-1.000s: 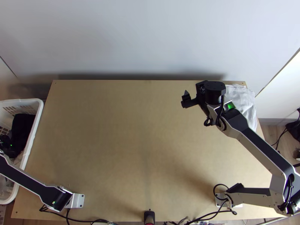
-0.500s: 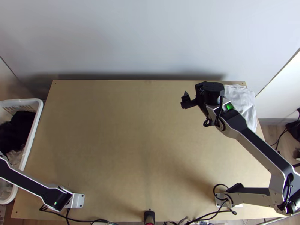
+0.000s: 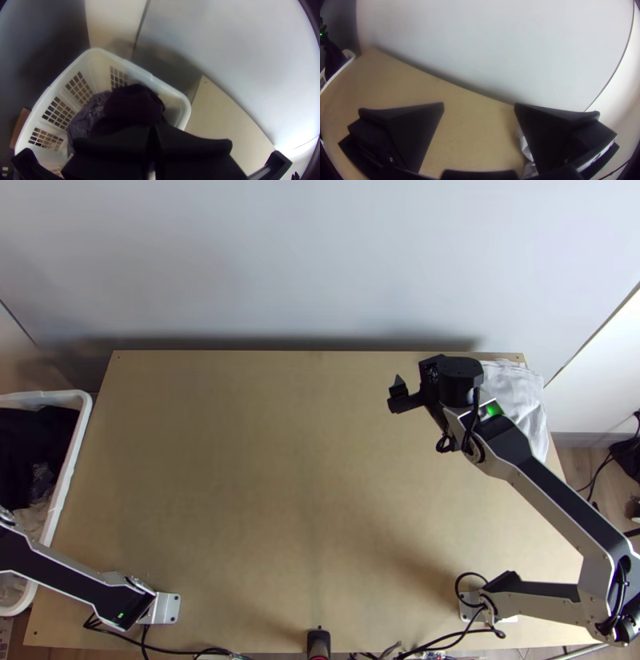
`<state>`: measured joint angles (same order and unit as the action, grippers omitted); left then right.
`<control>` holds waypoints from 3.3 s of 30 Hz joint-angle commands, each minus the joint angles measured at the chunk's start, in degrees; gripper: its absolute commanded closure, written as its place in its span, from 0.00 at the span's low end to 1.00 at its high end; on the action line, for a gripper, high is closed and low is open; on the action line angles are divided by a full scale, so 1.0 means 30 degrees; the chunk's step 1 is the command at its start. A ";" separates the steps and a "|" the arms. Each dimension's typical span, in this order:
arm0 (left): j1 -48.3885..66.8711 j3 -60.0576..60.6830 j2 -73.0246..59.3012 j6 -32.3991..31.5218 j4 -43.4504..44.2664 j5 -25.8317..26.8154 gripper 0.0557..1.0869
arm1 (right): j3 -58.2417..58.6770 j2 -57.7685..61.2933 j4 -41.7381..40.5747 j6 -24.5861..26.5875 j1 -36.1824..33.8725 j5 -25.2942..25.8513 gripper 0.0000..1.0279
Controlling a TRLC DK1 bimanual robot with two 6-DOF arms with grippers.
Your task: Fold the t-shirt
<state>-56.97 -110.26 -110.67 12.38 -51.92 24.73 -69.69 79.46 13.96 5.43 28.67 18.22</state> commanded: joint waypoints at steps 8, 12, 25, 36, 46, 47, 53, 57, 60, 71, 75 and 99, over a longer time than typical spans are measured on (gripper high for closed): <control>0.0006 -0.7164 -0.0258 -0.2838 -0.1326 -0.0802 0.97 | 0.0115 -0.0530 0.0006 -0.0023 0.0054 -0.0008 0.05; -0.0815 -0.7134 0.0651 -0.4420 -0.0154 -0.0744 0.97 | 0.0818 -0.0940 -0.0023 0.0006 -0.0004 0.0021 0.05; -0.1401 -0.7134 0.4547 -0.6120 0.2922 -0.0802 0.97 | 0.0877 -0.1087 -0.0375 0.0035 -0.0004 0.0021 0.05; -0.1078 -0.5669 0.5865 -0.6178 0.0989 -0.0011 0.97 | 0.1111 -0.1497 -0.0375 -0.0053 -0.0034 0.0021 0.05; 0.2906 -0.3501 0.9733 -0.5006 -0.2644 0.1102 0.97 | 0.2019 -0.2434 -0.0404 -0.0082 -0.0297 0.0021 0.05; 0.3638 -0.3033 1.0319 -0.4801 -0.2703 0.1102 0.97 | 0.2107 -0.2581 -0.0404 -0.0082 -0.0327 0.0021 0.05; 0.7974 -0.0835 1.2838 -0.5211 -0.2732 0.0750 0.97 | 0.2986 -0.3518 -0.0462 -0.0111 -0.0561 0.0021 0.05; 1.0963 0.0014 1.3160 -0.6120 -0.2732 -0.0509 0.97 | 0.3777 -0.4221 -0.0580 -0.0111 -0.0795 -0.0008 0.05; 1.3775 0.1333 1.3571 -0.6500 -0.2732 -0.1681 0.97 | 0.4305 -0.4719 -0.0726 -0.0111 -0.0942 -0.0008 0.05; 2.4996 0.6606 1.3688 -0.7672 -0.2322 -0.4933 0.97 | 0.5008 -0.5921 -0.0873 -0.0668 -0.1616 -0.0008 0.05; 2.7545 0.7338 1.2369 -0.8112 -0.1912 -0.5255 0.97 | 0.5213 -0.6536 -0.0960 -0.1166 -0.2348 -0.0008 0.05; 3.9439 0.0659 -0.3627 -0.9137 0.2219 -0.5666 0.97 | 0.8142 -1.3421 -0.1459 -0.2924 -0.7446 -0.0067 0.05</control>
<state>52.80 -95.61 -104.95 -13.34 -46.54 7.68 -47.94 45.56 9.67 -3.01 10.28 18.02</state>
